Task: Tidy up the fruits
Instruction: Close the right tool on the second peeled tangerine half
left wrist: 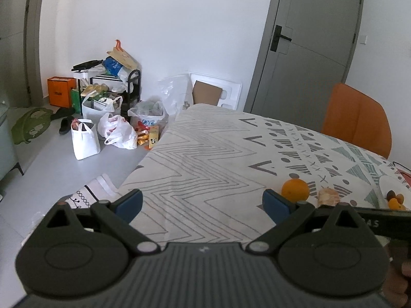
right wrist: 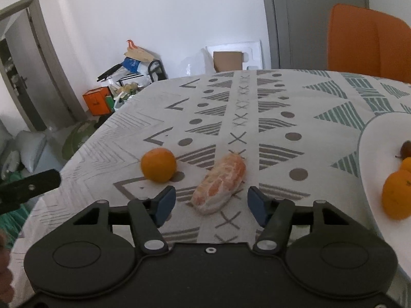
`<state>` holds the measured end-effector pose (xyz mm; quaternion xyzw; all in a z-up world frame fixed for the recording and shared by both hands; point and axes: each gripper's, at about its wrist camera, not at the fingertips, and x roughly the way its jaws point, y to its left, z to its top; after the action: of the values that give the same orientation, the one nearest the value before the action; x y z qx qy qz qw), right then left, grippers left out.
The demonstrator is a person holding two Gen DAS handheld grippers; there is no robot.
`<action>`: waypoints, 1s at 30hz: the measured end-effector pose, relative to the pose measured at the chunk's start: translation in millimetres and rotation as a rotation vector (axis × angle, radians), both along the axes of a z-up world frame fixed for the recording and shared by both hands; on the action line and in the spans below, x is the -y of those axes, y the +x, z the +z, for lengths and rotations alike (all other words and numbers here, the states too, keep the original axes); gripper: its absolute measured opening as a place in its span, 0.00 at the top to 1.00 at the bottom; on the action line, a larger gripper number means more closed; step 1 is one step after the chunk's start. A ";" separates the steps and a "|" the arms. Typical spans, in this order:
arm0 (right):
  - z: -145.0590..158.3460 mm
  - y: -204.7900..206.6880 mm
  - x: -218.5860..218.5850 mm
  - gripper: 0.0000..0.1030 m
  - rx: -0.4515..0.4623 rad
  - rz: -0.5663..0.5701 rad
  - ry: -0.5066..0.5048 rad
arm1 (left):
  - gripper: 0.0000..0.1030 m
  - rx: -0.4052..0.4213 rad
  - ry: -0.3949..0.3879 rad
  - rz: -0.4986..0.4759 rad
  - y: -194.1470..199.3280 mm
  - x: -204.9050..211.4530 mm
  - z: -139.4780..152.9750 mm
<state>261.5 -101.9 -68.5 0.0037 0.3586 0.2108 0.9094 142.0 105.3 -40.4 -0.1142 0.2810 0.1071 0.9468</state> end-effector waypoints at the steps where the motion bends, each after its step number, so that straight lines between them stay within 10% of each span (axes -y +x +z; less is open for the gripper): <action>1: -0.1 -0.7 -0.5 0.44 0.008 0.001 -0.009 | 0.04 0.001 -0.001 0.000 0.2 0.0 0.0; 5: 0.1 -1.3 5.2 0.69 0.018 0.012 -0.021 | 0.04 0.001 0.003 -0.002 1.2 1.7 -0.1; 12: 2.8 -11.5 27.2 0.80 0.010 -0.008 -0.023 | 0.04 0.005 0.005 -0.027 6.1 12.0 -0.5; 15: 3.3 -13.8 28.1 0.79 0.010 -0.002 -0.022 | 0.04 0.003 0.004 -0.039 7.5 15.9 -1.3; 20: 4.8 -9.9 21.5 0.47 0.036 0.007 -0.045 | 0.04 0.004 0.004 -0.046 6.8 17.0 -1.3; 30: -2.9 -0.4 -4.9 0.49 0.100 0.031 -0.138 | 0.04 -0.010 -0.001 -0.043 18.2 11.6 -3.1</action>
<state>261.1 -97.0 -71.4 -0.0750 0.3263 0.1994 0.9209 160.2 93.7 -43.5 -0.1079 0.2881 0.0871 0.9475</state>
